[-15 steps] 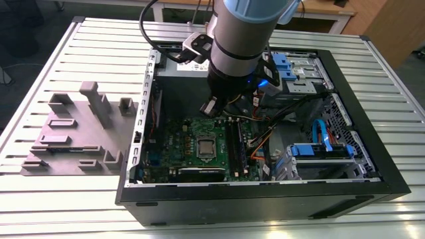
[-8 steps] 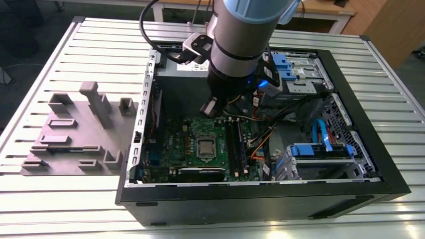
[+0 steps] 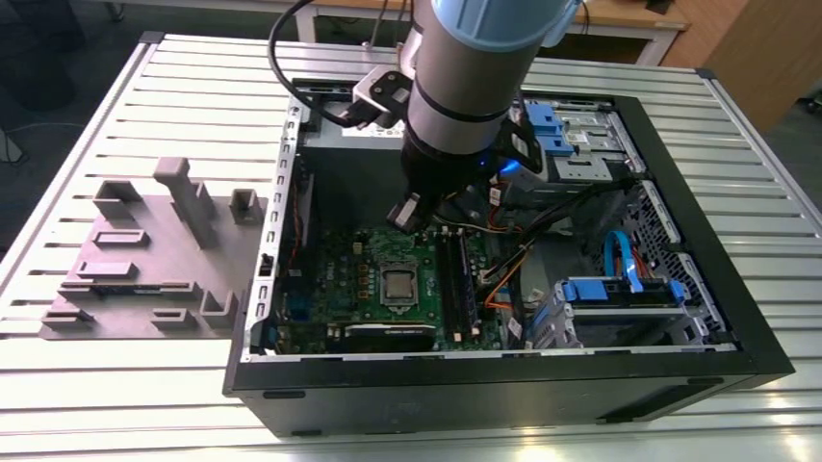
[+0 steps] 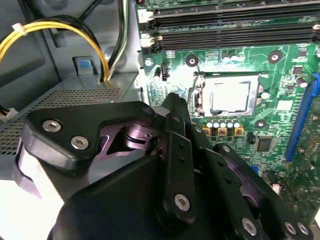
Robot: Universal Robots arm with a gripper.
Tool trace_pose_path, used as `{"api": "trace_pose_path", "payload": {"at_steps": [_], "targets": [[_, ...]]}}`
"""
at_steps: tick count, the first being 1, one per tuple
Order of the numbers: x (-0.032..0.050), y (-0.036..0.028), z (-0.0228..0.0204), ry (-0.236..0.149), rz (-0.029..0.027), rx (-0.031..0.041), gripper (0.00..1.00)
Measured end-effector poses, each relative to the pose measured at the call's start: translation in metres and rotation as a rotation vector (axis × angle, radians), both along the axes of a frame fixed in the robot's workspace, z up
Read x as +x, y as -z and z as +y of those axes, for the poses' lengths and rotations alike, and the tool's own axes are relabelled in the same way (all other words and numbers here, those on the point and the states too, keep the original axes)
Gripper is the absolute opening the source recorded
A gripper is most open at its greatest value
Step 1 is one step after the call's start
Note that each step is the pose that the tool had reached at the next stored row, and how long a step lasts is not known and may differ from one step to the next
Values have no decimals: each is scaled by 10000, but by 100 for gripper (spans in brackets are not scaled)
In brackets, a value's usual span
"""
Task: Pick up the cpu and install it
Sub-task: 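Install the first cpu locking lever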
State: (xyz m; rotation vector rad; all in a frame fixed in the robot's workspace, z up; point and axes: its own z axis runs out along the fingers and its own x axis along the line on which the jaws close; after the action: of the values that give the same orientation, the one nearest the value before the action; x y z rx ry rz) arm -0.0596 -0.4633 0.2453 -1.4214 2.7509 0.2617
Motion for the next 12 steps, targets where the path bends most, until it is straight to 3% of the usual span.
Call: {"api": "trace_pose_path", "payload": {"at_steps": [12], "targets": [[3, 1, -229, 111, 46, -4, 10]]}}
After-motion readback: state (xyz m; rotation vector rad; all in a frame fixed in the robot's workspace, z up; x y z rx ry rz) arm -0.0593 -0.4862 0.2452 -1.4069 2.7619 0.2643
